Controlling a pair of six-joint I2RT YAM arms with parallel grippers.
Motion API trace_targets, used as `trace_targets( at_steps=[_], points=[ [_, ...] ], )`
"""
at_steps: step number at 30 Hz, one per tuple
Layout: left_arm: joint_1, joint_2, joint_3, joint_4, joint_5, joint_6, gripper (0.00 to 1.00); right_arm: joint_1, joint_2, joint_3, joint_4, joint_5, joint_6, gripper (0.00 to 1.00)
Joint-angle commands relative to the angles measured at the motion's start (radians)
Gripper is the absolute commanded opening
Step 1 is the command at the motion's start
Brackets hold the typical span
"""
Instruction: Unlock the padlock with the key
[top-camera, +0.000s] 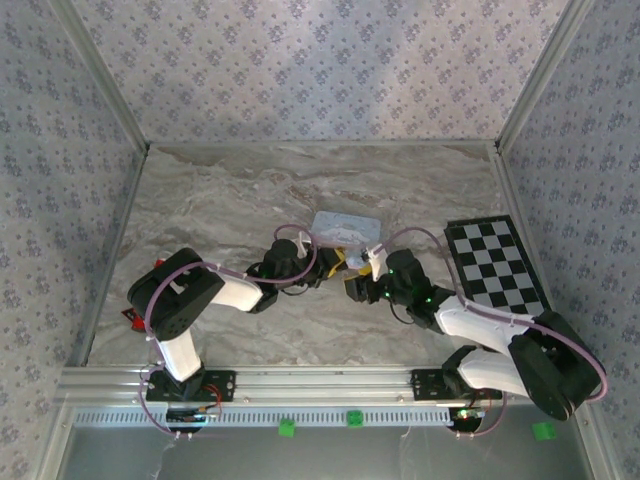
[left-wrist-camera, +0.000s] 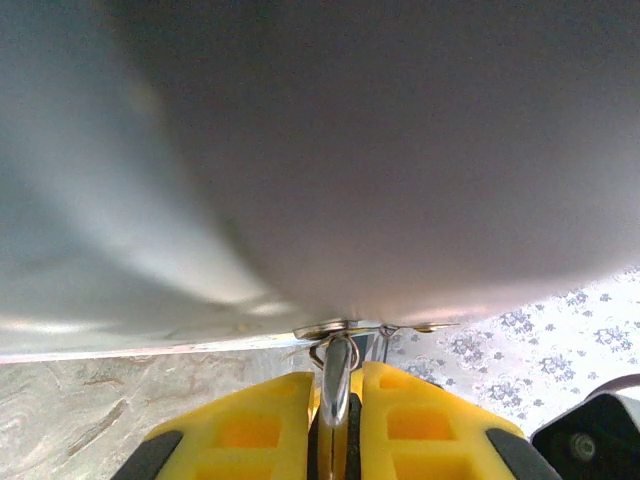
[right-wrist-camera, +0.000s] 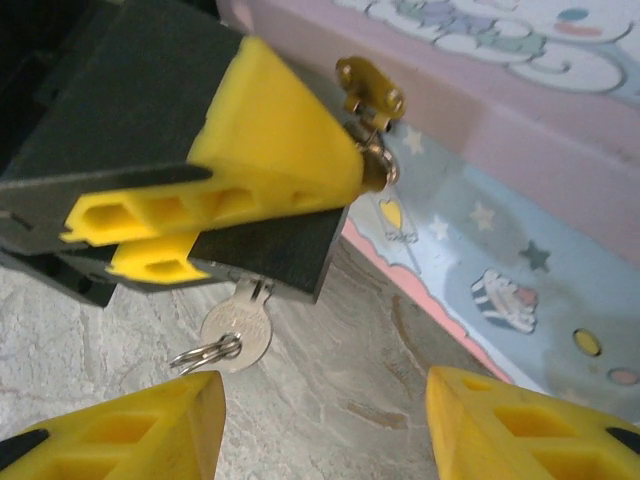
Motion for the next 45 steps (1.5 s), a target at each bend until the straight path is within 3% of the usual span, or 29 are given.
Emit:
trace_targets(
  at_steps=[1, 12, 19, 28, 36, 40, 45],
  points=[
    [-0.014, -0.008, 0.015, 0.084, 0.031, 0.001, 0.0, -0.018, -0.006, 0.003, 0.036, 0.007, 0.03, 0.55],
    [-0.062, -0.008, 0.048, 0.045, 0.031, 0.038, 0.0, -0.061, -0.015, 0.005, 0.058, -0.001, 0.067, 0.51],
    [-0.1, -0.047, 0.098, -0.099, 0.013, 0.106, 0.0, -0.079, -0.04, 0.012, 0.061, -0.002, 0.097, 0.5],
    [-0.103, -0.06, 0.088, -0.158, -0.023, 0.12, 0.0, -0.105, -0.054, 0.003, 0.053, 0.019, 0.121, 0.49],
    [-0.046, -0.088, 0.022, -0.245, -0.117, 0.046, 0.0, 0.068, -0.062, -0.004, 0.012, 0.13, -0.072, 0.52],
    [-0.026, -0.143, -0.019, -0.32, -0.183, 0.025, 0.0, 0.163, -0.088, -0.08, 0.15, 0.291, -0.207, 0.56],
    [-0.017, -0.187, -0.02, -0.374, -0.187, 0.048, 0.0, 0.235, -0.043, -0.076, 0.223, 0.294, -0.303, 0.55]
  ],
)
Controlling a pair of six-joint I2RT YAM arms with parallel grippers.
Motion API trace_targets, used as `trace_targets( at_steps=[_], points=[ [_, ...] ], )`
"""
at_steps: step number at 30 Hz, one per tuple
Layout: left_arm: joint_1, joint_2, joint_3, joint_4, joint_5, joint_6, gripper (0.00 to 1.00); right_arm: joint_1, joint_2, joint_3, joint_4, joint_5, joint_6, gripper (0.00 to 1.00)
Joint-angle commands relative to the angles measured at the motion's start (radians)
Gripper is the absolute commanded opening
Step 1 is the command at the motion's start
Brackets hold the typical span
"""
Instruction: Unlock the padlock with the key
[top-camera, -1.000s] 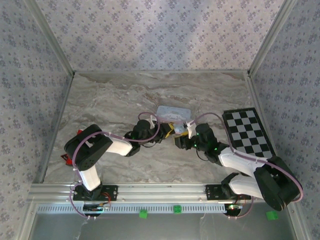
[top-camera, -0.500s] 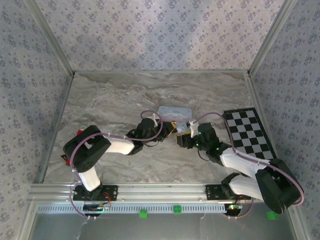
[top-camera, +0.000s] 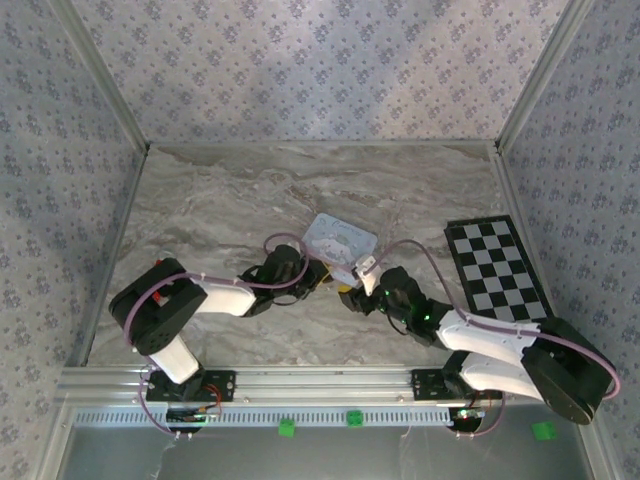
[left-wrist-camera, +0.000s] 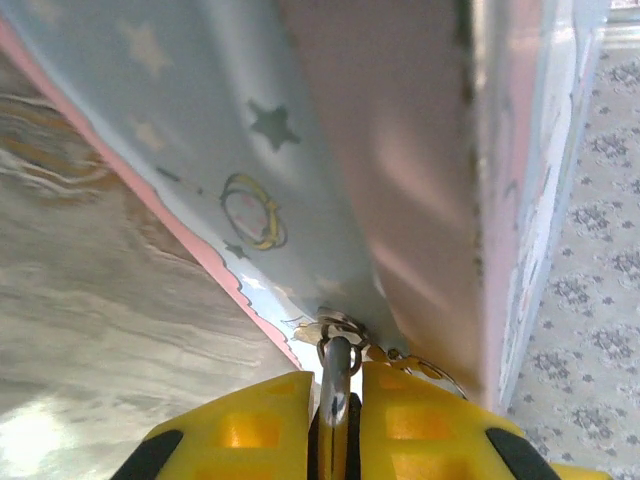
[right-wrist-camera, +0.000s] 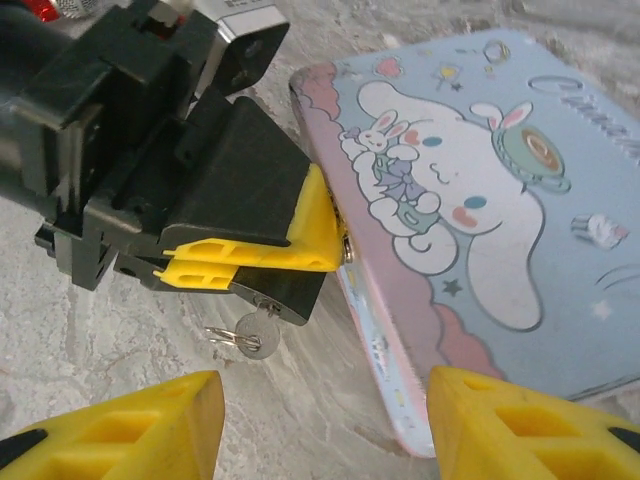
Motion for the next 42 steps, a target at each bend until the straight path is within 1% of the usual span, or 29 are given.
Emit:
trace_targets(
  at_steps=[1, 3, 6, 9, 12, 16, 25, 30, 36, 42],
  points=[
    [0.004, -0.063, 0.011, -0.012, -0.024, 0.006, 0.0, 0.053, 0.042, 0.005, 0.115, 0.066, -0.131, 0.54],
    [0.005, -0.068, 0.003, 0.004, -0.024, 0.006, 0.0, 0.11, 0.09, 0.001, 0.184, 0.105, -0.171, 0.54],
    [0.009, -0.071, -0.015, 0.05, -0.015, 0.0, 0.0, 0.169, 0.151, 0.011, 0.247, 0.131, -0.22, 0.52],
    [0.012, -0.076, -0.02, 0.05, -0.006, 0.003, 0.0, 0.201, 0.211, 0.027, 0.29, 0.207, -0.27, 0.52],
    [0.015, -0.077, -0.024, 0.052, 0.008, 0.006, 0.0, 0.205, 0.246, 0.037, 0.316, 0.275, -0.277, 0.47],
    [0.023, -0.081, -0.039, 0.071, 0.016, 0.002, 0.0, 0.212, 0.283, 0.058, 0.306, 0.28, -0.276, 0.43],
    [0.031, -0.074, -0.052, 0.103, 0.033, -0.005, 0.0, 0.252, 0.388, 0.098, 0.343, 0.317, -0.312, 0.4],
    [0.039, -0.086, -0.06, 0.101, 0.033, -0.005, 0.0, 0.257, 0.43, 0.101, 0.368, 0.373, -0.326, 0.39],
    [0.038, -0.085, -0.055, 0.101, 0.037, -0.003, 0.0, 0.264, 0.452, 0.11, 0.38, 0.406, -0.32, 0.33],
    [0.038, -0.084, -0.052, 0.094, 0.039, -0.001, 0.0, 0.266, 0.453, 0.119, 0.389, 0.397, -0.295, 0.27]
  ],
)
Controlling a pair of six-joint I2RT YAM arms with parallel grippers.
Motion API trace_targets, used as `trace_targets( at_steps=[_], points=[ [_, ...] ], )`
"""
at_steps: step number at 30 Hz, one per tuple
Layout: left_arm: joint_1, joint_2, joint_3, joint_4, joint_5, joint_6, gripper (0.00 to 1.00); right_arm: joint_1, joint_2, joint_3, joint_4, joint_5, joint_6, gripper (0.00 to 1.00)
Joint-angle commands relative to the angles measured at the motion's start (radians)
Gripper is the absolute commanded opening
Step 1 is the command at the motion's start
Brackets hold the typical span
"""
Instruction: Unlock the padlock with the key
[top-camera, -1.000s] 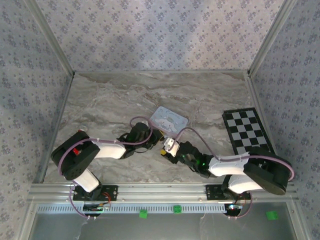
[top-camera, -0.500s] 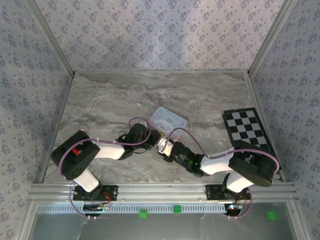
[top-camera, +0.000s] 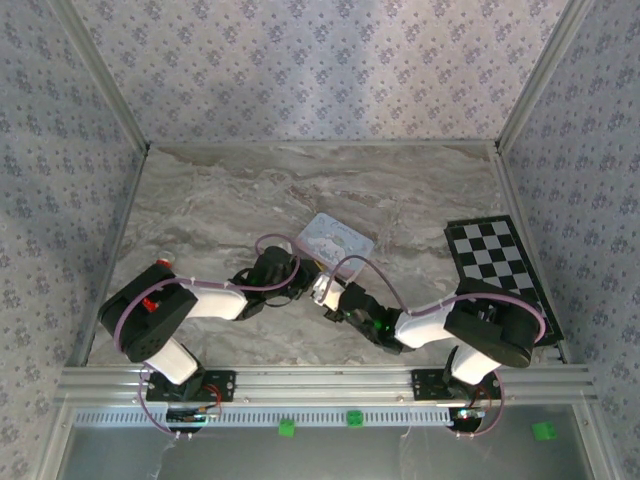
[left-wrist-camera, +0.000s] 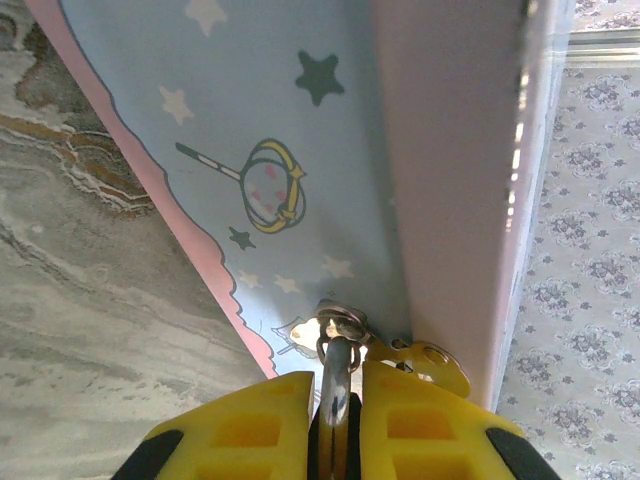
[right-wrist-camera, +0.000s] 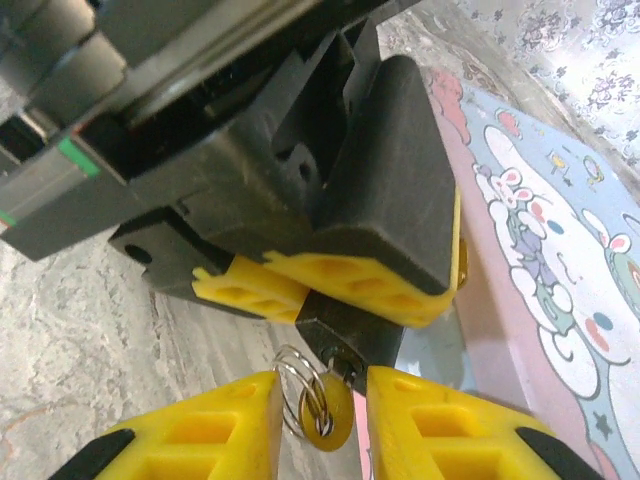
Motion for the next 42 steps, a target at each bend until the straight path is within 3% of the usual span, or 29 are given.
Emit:
trace_targets(
  at_steps=[1, 9, 18, 28, 33, 37, 39, 42],
  points=[
    [0.007, -0.029, 0.016, 0.047, 0.024, -0.001, 0.0, 0.01, 0.006, 0.021, 0.043, 0.026, 0.021, 0.27],
    [0.005, -0.038, 0.013, 0.053, 0.022, -0.003, 0.0, 0.008, 0.041, 0.052, 0.003, 0.071, 0.088, 0.13],
    [0.033, -0.077, 0.002, 0.048, 0.02, 0.005, 0.0, -0.018, 0.039, 0.046, -0.001, 0.075, 0.236, 0.09],
    [0.037, -0.074, 0.006, 0.082, 0.017, 0.008, 0.0, -0.171, -0.039, 0.026, 0.007, -0.293, 0.6, 0.04],
    [0.036, -0.062, 0.016, 0.087, 0.017, 0.008, 0.0, -0.212, -0.048, 0.051, -0.047, -0.405, 0.773, 0.02],
    [0.035, -0.057, 0.019, 0.088, 0.023, 0.015, 0.0, -0.211, -0.058, 0.025, -0.018, -0.399, 0.797, 0.02],
    [0.038, -0.058, 0.021, 0.074, 0.028, 0.023, 0.07, -0.21, -0.07, 0.016, -0.032, -0.375, 0.786, 0.02],
    [0.048, -0.063, 0.038, 0.003, 0.043, 0.047, 0.29, -0.219, -0.084, 0.001, -0.047, -0.348, 0.79, 0.01]
  ],
)
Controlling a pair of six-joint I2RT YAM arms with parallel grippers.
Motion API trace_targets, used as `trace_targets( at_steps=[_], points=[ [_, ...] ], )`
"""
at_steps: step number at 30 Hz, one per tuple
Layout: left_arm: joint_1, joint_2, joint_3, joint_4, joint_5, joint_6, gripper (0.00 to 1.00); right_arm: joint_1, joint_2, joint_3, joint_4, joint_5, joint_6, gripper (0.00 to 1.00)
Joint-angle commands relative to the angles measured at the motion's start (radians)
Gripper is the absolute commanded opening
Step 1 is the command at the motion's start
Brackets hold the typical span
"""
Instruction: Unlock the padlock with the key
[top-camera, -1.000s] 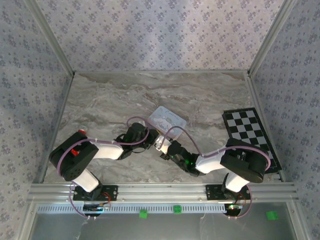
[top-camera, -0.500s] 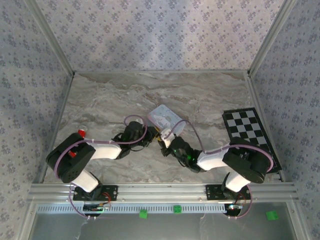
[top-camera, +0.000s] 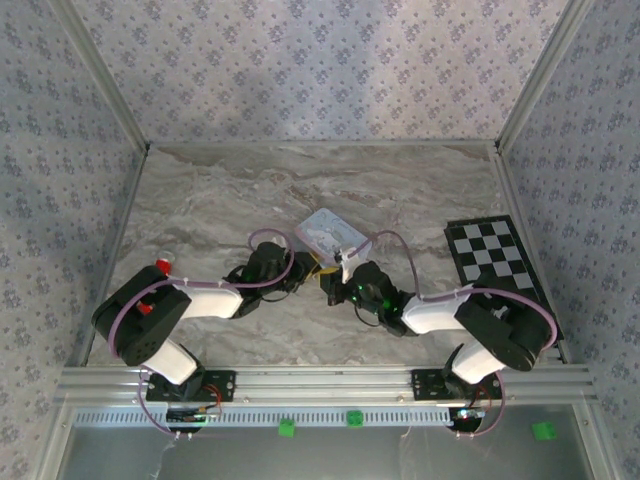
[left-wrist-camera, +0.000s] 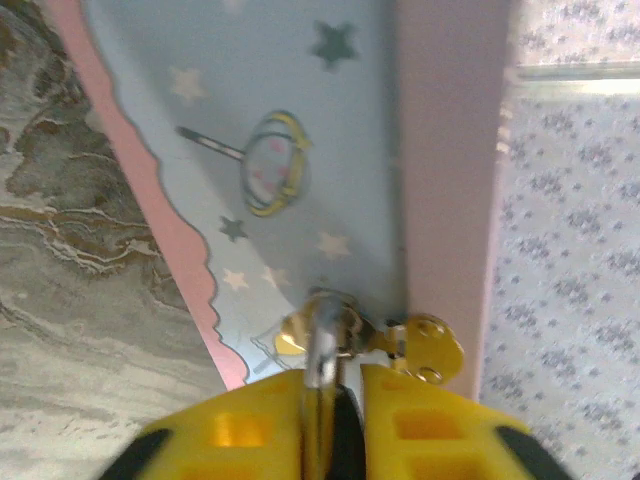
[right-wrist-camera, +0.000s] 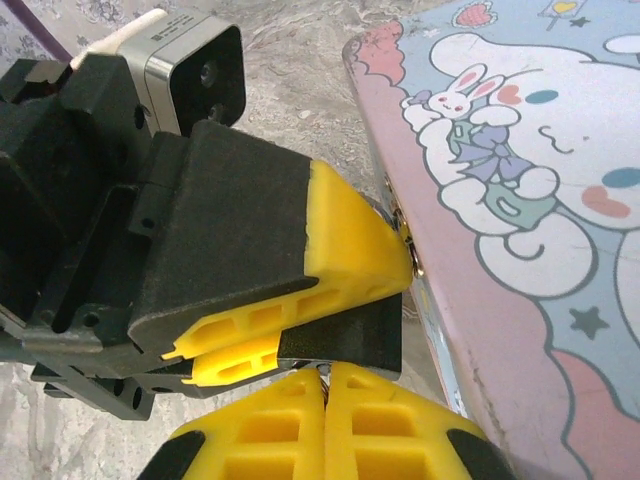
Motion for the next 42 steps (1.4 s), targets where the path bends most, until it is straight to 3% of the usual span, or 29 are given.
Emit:
trace_targets(
  at_steps=[1, 8, 12, 17, 21, 27, 32, 40, 42],
  points=[
    [0.012, -0.031, 0.046, -0.031, 0.048, 0.044, 0.34, -0.02, -0.03, -0.025, -0.039, 0.039, 0.047, 0.01],
    [0.064, -0.036, 0.069, -0.146, 0.103, 0.122, 0.56, -0.065, -0.031, -0.064, -0.056, 0.052, 0.11, 0.0],
    [0.099, -0.068, 0.137, -0.343, 0.11, 0.245, 0.65, -0.082, -0.038, -0.083, -0.068, 0.055, 0.136, 0.0],
    [0.119, -0.113, 0.303, -0.696, -0.017, 0.483, 0.8, -0.103, -0.066, -0.109, -0.097, 0.068, 0.151, 0.0],
    [0.129, -0.075, 0.427, -0.822, -0.09, 0.642, 0.89, -0.122, -0.088, -0.126, -0.11, 0.07, 0.18, 0.0],
    [0.145, 0.089, 0.589, -0.908, -0.07, 0.731, 0.89, -0.149, -0.091, -0.133, -0.116, 0.067, 0.211, 0.0],
    [0.132, 0.197, 0.662, -0.927, -0.046, 0.715, 0.82, -0.187, -0.112, -0.135, -0.1, 0.039, 0.21, 0.0],
    [0.058, 0.271, 0.695, -0.891, -0.026, 0.676, 0.81, -0.23, -0.149, -0.108, -0.165, -0.003, 0.166, 0.0],
    [0.042, 0.267, 0.683, -0.875, -0.037, 0.654, 0.81, -0.266, -0.152, -0.108, -0.174, -0.053, 0.166, 0.07]
  ],
)
